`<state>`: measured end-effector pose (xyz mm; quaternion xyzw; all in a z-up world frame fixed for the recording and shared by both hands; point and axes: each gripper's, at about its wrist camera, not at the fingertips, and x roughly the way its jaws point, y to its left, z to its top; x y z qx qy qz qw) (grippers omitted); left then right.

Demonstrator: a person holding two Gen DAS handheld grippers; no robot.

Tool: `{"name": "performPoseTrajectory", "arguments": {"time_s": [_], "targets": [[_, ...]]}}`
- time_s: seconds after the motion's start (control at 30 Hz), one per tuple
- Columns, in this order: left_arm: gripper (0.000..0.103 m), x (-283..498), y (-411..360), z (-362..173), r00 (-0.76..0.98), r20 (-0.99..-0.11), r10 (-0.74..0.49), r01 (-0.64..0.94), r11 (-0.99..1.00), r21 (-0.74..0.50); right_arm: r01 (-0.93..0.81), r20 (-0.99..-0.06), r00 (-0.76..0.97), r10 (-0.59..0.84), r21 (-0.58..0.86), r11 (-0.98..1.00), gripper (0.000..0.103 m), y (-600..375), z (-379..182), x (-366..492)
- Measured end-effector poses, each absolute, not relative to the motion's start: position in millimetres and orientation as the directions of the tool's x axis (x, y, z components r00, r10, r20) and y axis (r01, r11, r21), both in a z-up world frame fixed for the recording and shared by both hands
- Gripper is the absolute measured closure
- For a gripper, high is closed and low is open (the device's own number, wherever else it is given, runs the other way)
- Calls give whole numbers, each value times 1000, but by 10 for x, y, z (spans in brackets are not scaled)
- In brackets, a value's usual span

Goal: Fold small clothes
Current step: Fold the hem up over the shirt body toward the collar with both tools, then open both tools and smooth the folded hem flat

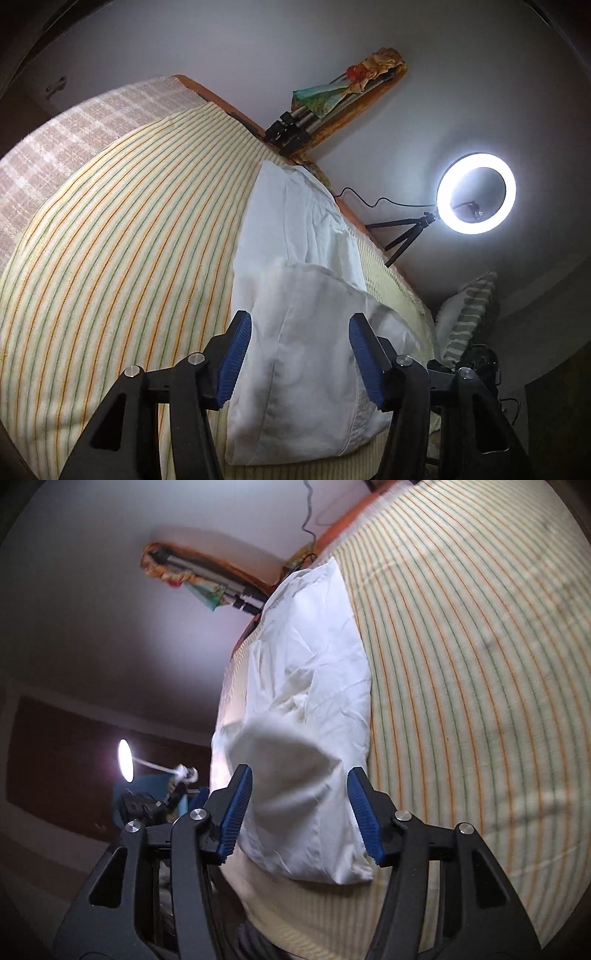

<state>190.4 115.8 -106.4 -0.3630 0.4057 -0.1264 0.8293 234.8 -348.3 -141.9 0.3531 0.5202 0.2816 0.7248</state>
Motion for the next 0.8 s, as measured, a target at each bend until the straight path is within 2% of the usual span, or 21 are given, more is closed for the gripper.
{"name": "performPoseTrajectory", "arguments": {"time_s": [0.17, 0.33, 0.5, 0.53, 0.57, 0.6, 0.67, 0.8], "targets": [[49, 1853, 964, -1229, 584, -643, -496, -80, 752, -654, -163, -661, 287, 693, 679, 715, 47, -3264, -1396, 2247], [49, 1822, 720, -1203, 570, -679, -463, -14, 821, -571, -293, -730, 347, 590, 513, 807, 46, -2951, -1279, 2345], [50, 1869, 597, -1218, 563, -699, -441, 13, 850, -526, -261, -756, 320, 571, 509, 820, 46, -2872, -1452, 2572], [51, 1887, 593, -1226, 562, -702, -438, 12, 853, -522, -251, -747, 316, 585, 529, 810, 52, -2857, -1470, 2594], [52, 1902, 589, -1232, 565, -703, -432, 11, 856, -517, -241, -734, 316, 601, 550, 799, 63, -2865, -1483, 2599], [53, 1919, 587, -1233, 569, -704, -424, 13, 861, -508, -232, -727, 317, 609, 563, 793, 87, -2871, -1483, 2598], [55, 1957, 576, -1231, 573, -709, -411, 22, 872, -489, -235, -727, 330, 603, 555, 798, 93, -2875, -1452, 2580], [59, 2036, 497, -1257, 586, -733, -345, 56, 920, -388, -268, -750, 361, 553, 485, 832, 96, -2897, -1381, 2502]]}}
